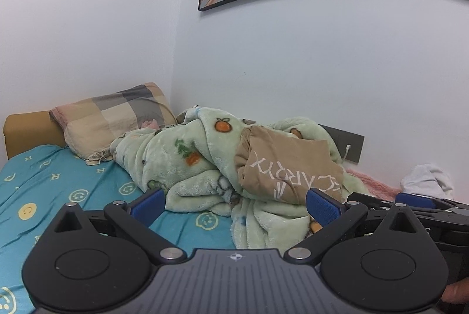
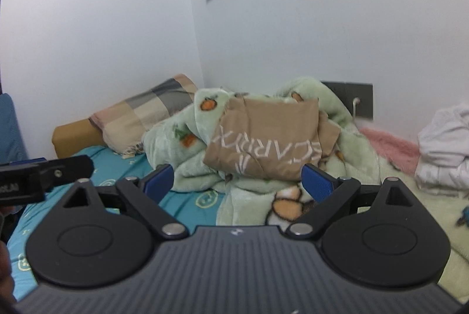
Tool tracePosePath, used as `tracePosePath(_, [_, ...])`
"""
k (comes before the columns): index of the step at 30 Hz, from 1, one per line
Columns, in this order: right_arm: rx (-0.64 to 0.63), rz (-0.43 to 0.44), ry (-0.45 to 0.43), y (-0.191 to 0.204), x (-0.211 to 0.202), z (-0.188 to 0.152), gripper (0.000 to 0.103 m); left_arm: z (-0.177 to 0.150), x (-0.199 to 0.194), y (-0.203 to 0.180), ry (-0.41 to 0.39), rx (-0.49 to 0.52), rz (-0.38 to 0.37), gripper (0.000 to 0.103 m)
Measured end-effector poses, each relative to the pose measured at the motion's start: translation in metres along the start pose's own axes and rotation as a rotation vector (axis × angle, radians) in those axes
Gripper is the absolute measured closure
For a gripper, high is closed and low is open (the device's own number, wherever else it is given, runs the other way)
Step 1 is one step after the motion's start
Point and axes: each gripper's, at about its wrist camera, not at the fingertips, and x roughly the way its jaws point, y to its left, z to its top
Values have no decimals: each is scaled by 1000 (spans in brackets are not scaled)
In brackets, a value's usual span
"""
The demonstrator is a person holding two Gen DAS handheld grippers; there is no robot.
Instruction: Fold clothes
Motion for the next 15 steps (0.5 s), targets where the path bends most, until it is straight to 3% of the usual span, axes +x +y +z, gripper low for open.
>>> tracePosePath(15, [-47,-26,-24,7,-2,-7,8,-13,4,-2,20,3,3,0])
